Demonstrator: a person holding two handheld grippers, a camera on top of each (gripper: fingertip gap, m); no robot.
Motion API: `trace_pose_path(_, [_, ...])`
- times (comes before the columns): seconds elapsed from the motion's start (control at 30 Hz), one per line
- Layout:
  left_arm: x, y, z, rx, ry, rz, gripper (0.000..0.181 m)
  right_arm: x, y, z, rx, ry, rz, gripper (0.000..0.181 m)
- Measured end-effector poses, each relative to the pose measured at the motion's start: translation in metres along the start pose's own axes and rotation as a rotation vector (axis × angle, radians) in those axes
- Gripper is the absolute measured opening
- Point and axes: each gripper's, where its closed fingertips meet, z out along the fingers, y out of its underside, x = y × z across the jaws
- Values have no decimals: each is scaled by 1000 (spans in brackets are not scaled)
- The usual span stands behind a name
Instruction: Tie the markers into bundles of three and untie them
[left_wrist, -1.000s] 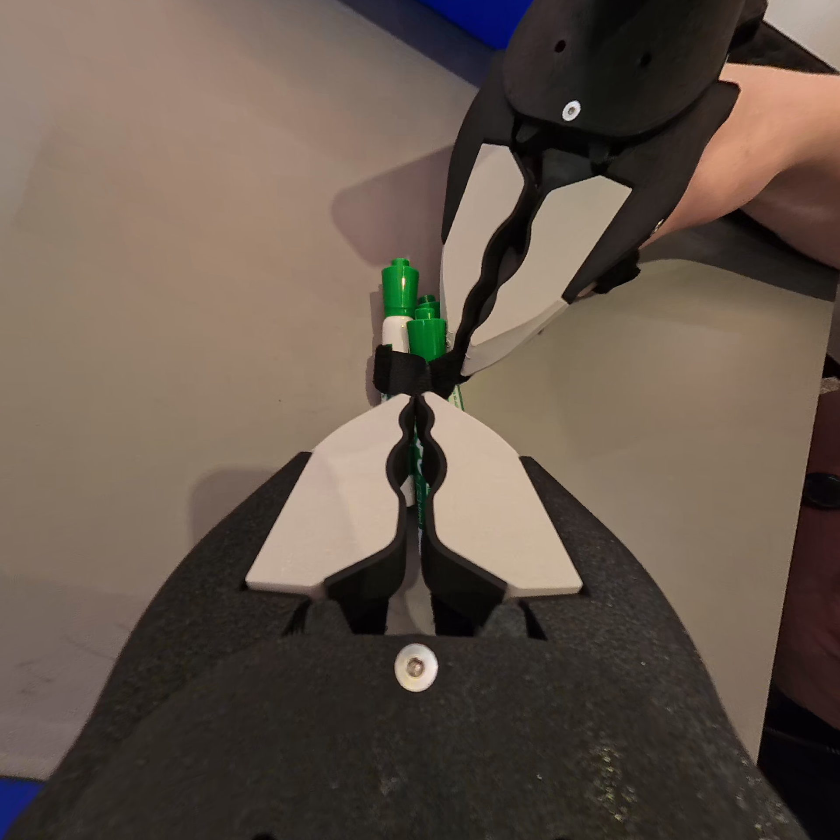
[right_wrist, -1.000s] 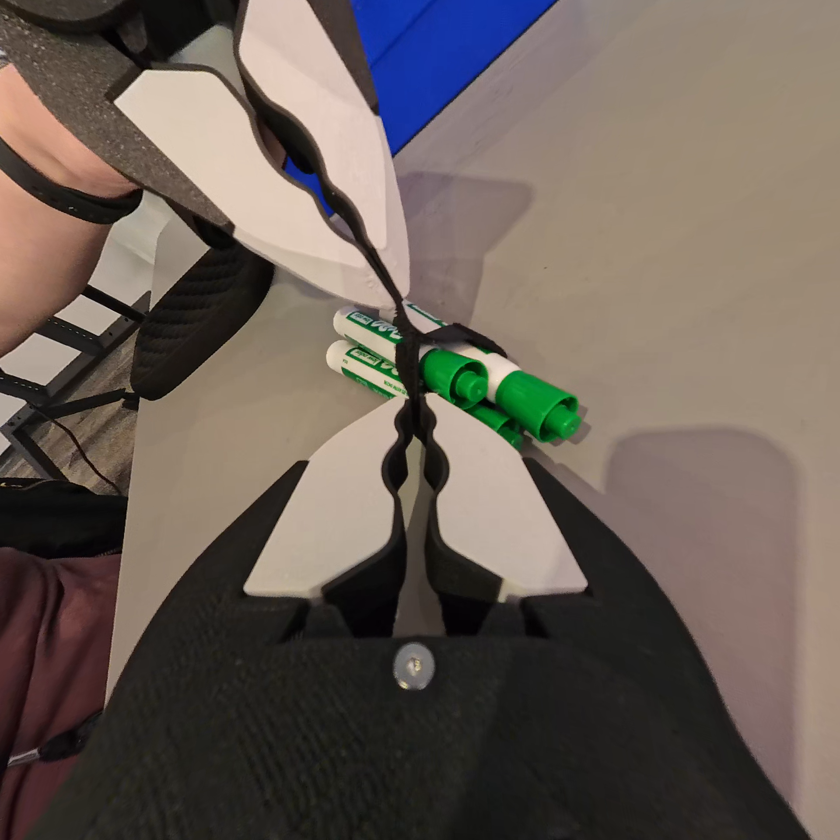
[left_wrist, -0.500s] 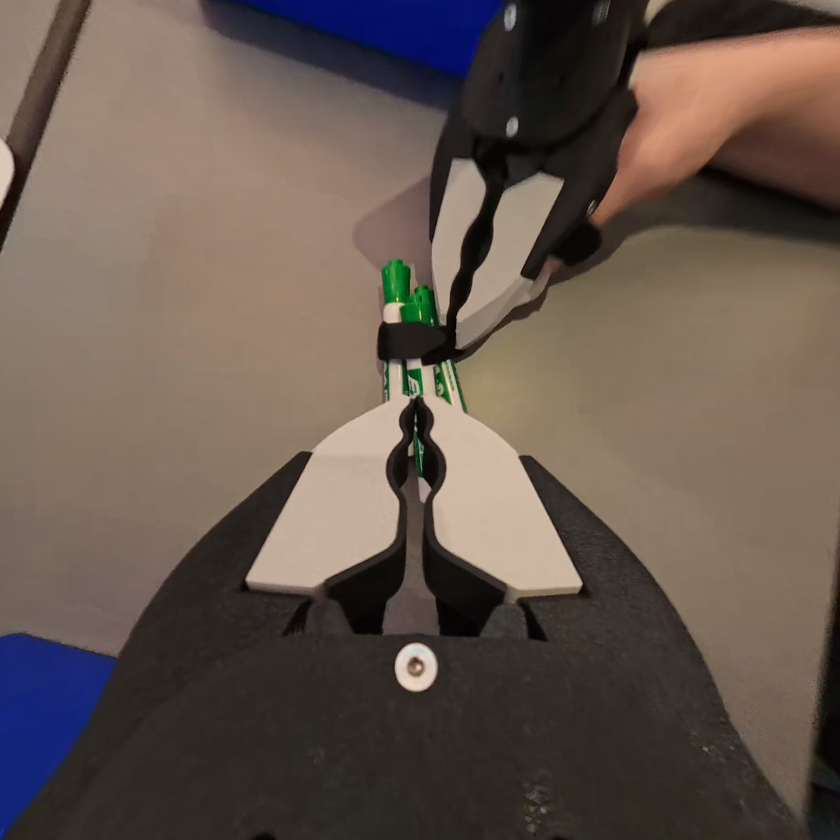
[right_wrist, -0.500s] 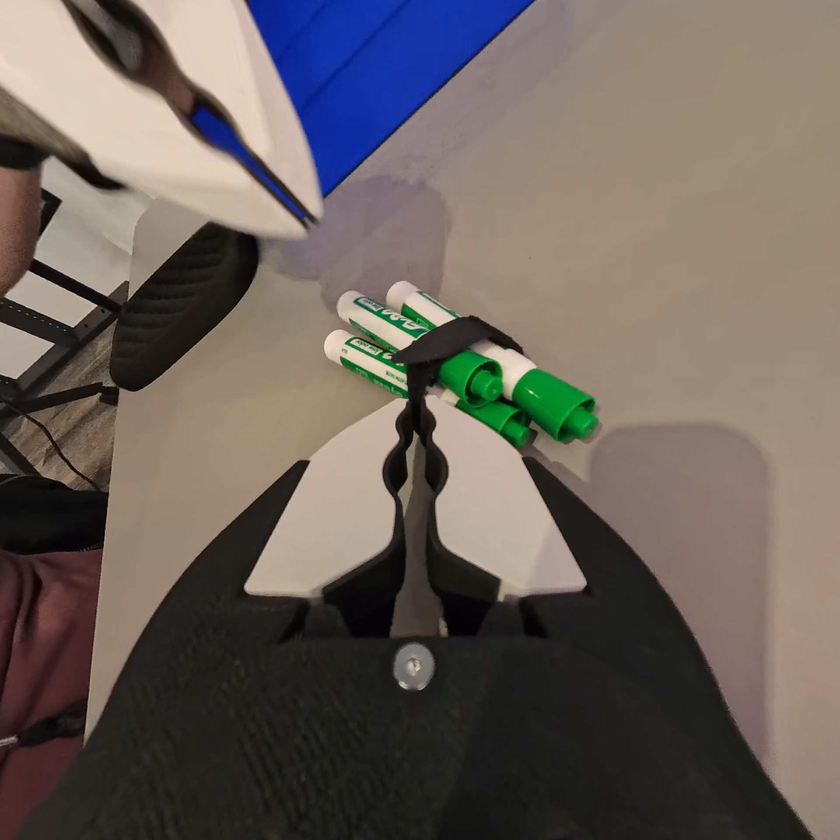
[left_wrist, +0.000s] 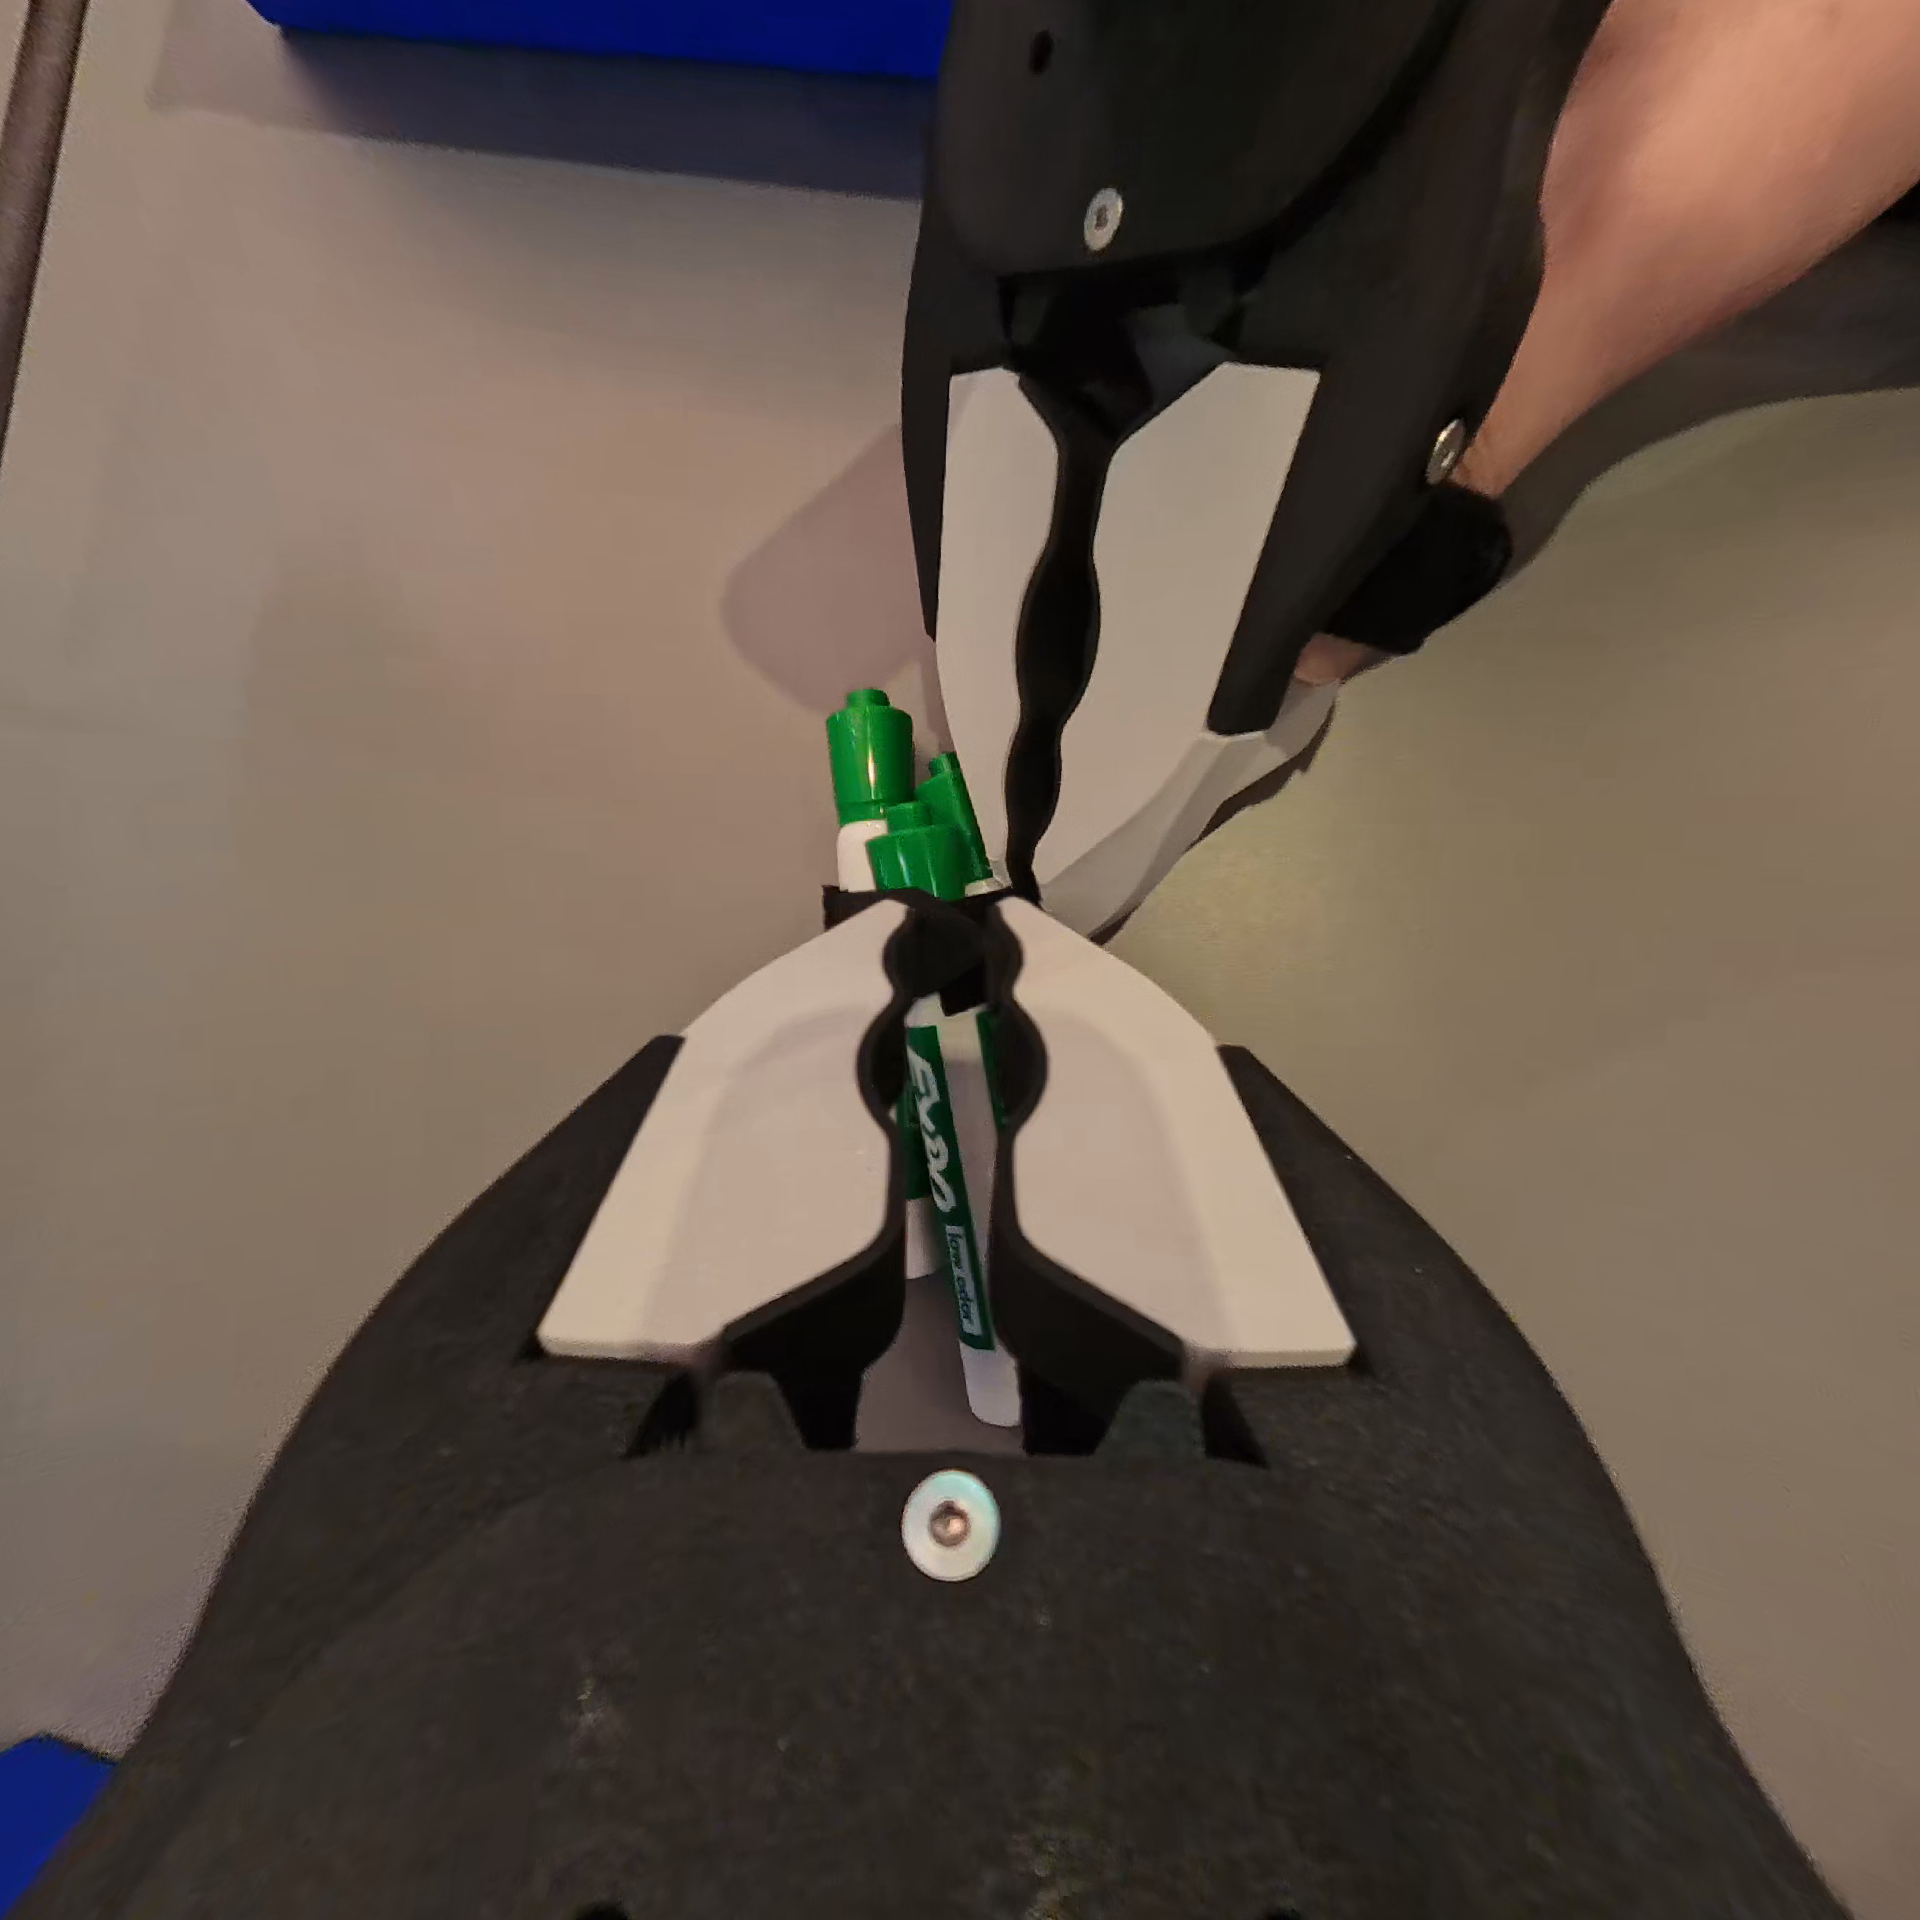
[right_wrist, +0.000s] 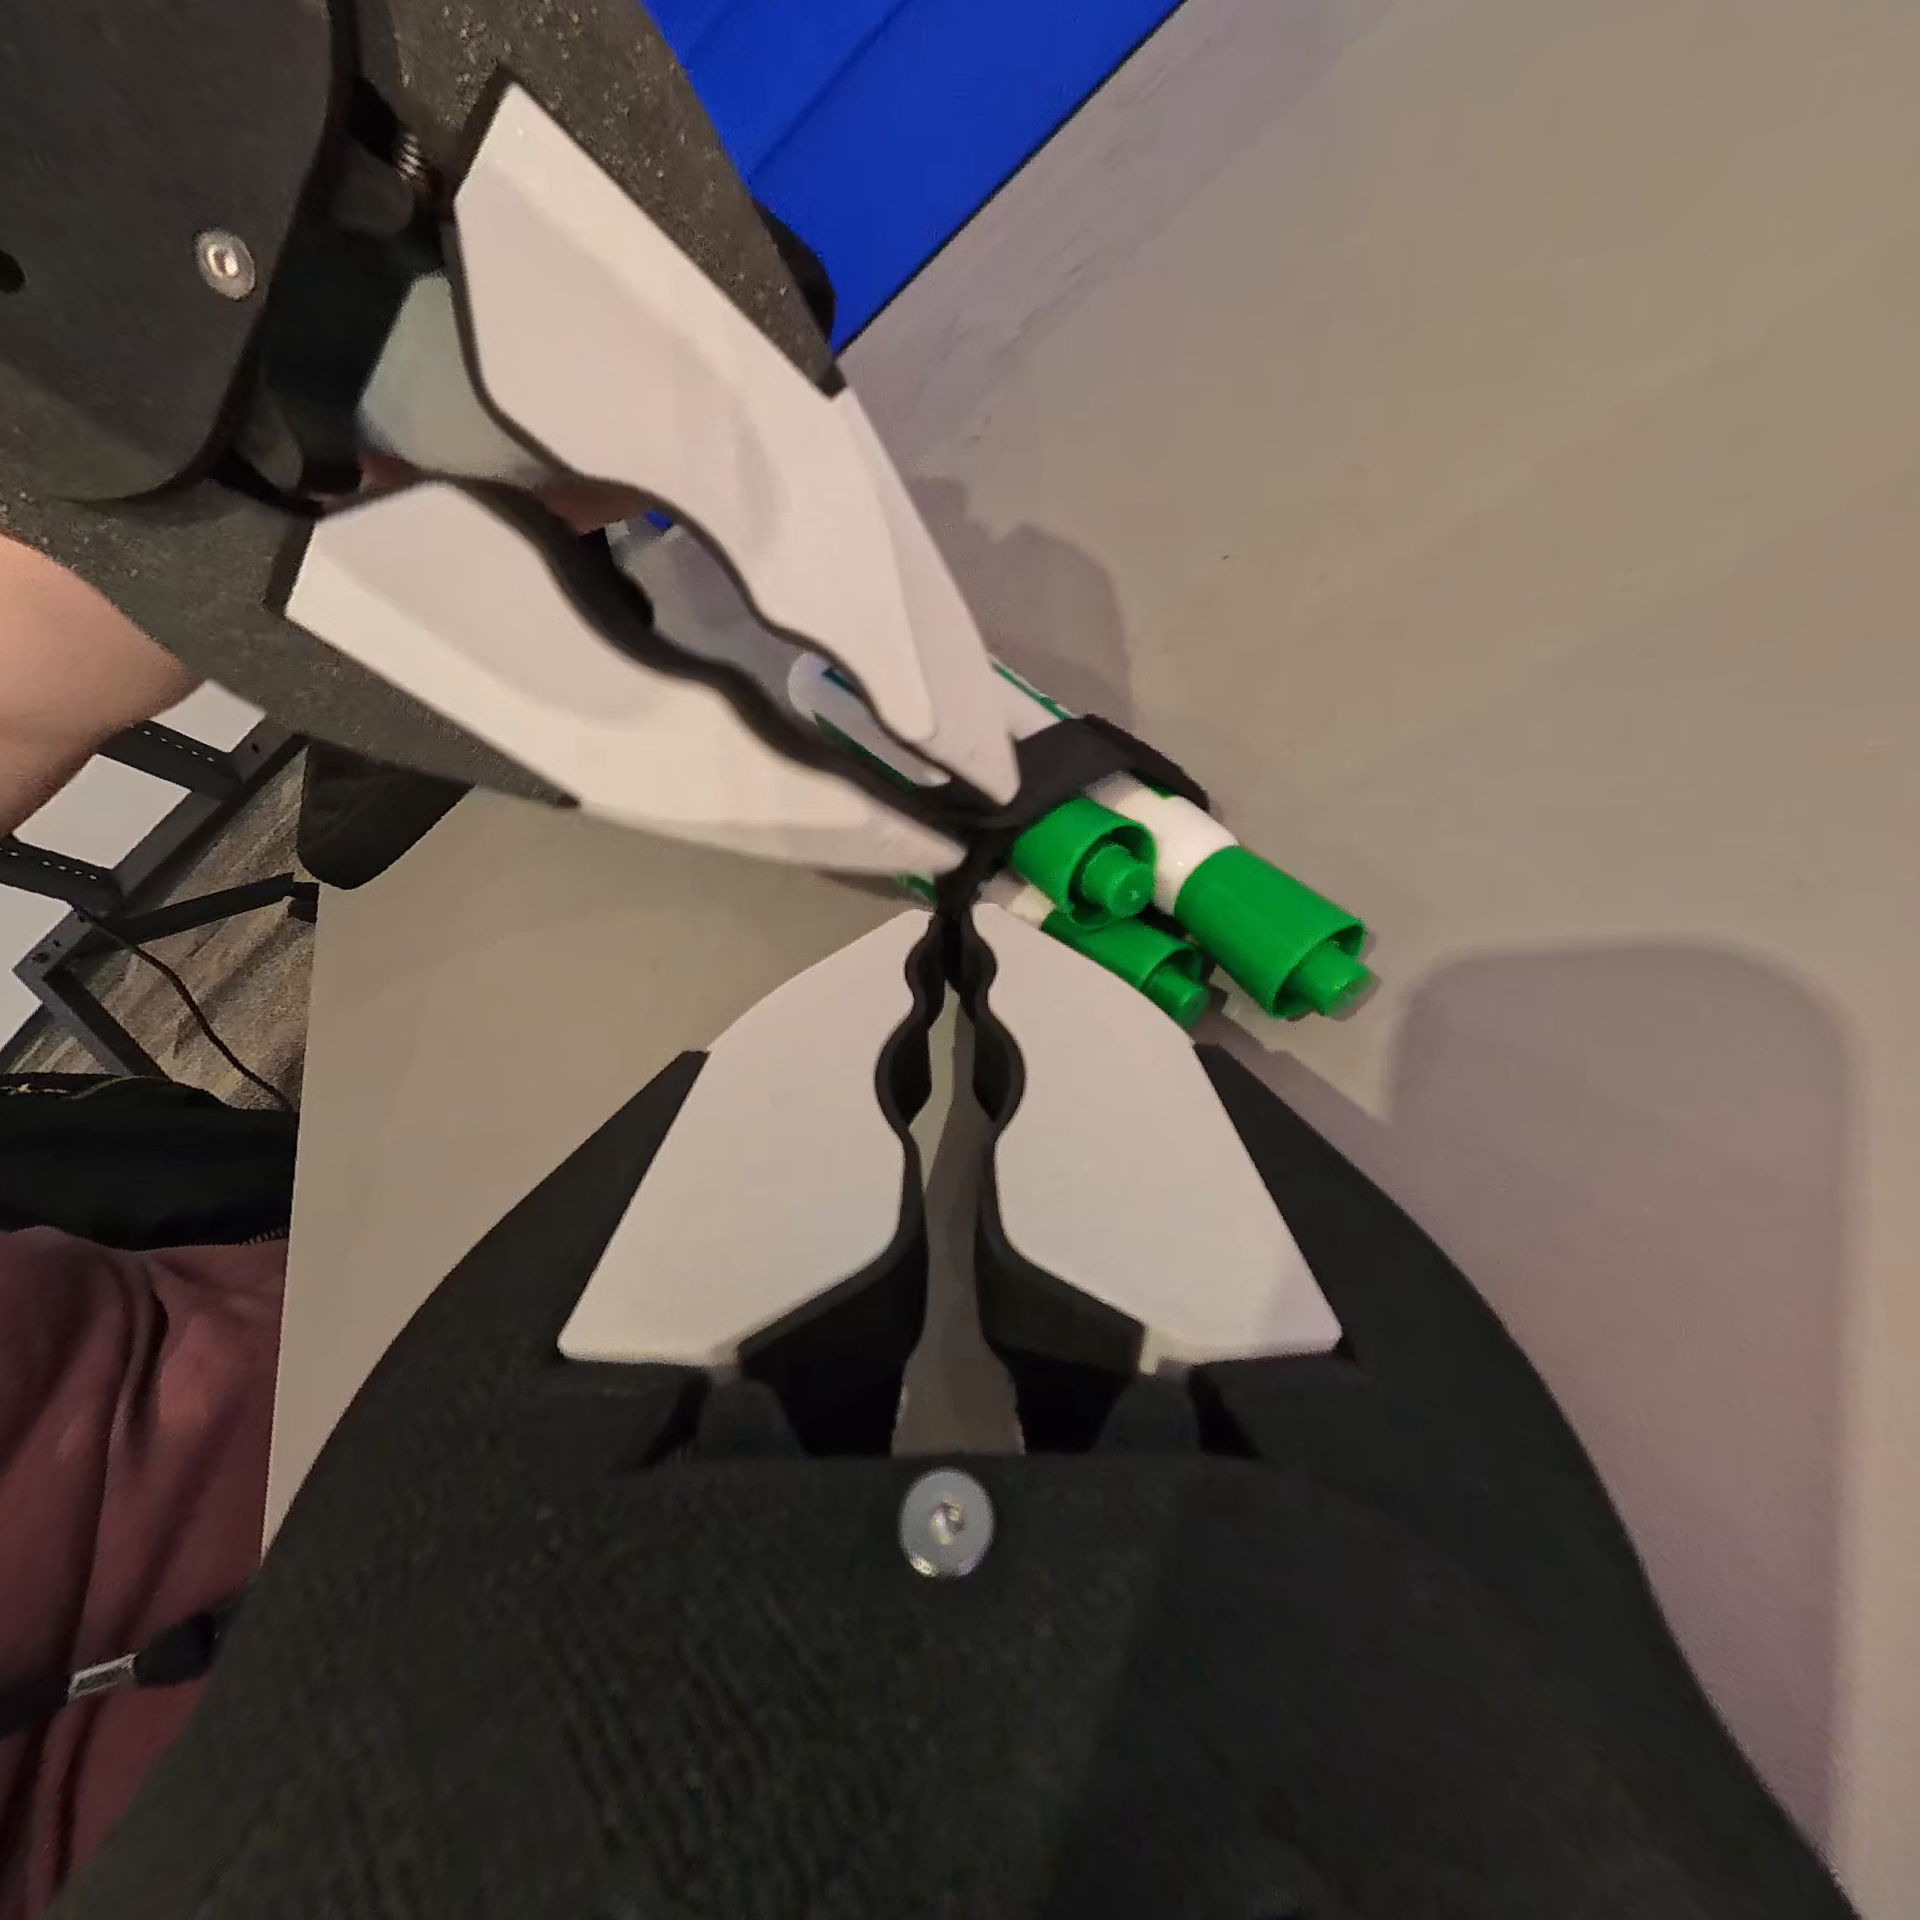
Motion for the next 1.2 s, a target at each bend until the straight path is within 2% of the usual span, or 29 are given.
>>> trace_pose_path(0.03, [-2,-2,-1,16,-8,-2,2,0,0,0,-1,-1,-4,3])
trace_pose_path(0.17, [-3,-2,-2,18,67,-82,1,-1,0,0,-3,-7,-5,3])
trace_pose_path(0.33, [-7,-1,-6,-8,29,-79,1,-1,-1,-1,9,-17,6,3])
trace_pose_path(0.5, [-3,1,-17,38,101,-174,1,-5,-1,-2,22,-32,-10,4])
trace_pose_path(0.53, [-6,2,-19,42,87,-178,1,-5,1,-1,7,-32,-13,2])
trace_pose_path(0.6, [-32,13,-33,21,-56,-163,1,-4,8,-1,-42,-28,-22,3])
trace_pose_path(0.67, [-21,-9,-54,170,113,-302,0,-1,3,-2,-4,-13,-7,3])
trace_pose_path(0.7, [-22,-12,-59,179,110,-308,1,-1,0,-2,10,-13,-6,3])
trace_pose_path(0.8, [-22,-2,-52,73,44,-208,1,-3,3,0,-17,-25,-13,3])
trace_pose_path(0.9, [-25,8,-42,6,23,-222,1,-6,5,-2,-25,-40,-19,9])
trace_pose_path(1.0, [-28,12,-37,-9,16,-227,1,-9,8,-4,-45,-54,0,18])
trace_pose_path(1.13, [-31,20,-29,-42,41,-251,1,-10,14,-7,-97,-28,-51,19])
trace_pose_path(1.2, [-36,22,-26,-53,52,-274,1,-13,21,-9,-148,-21,-83,27])
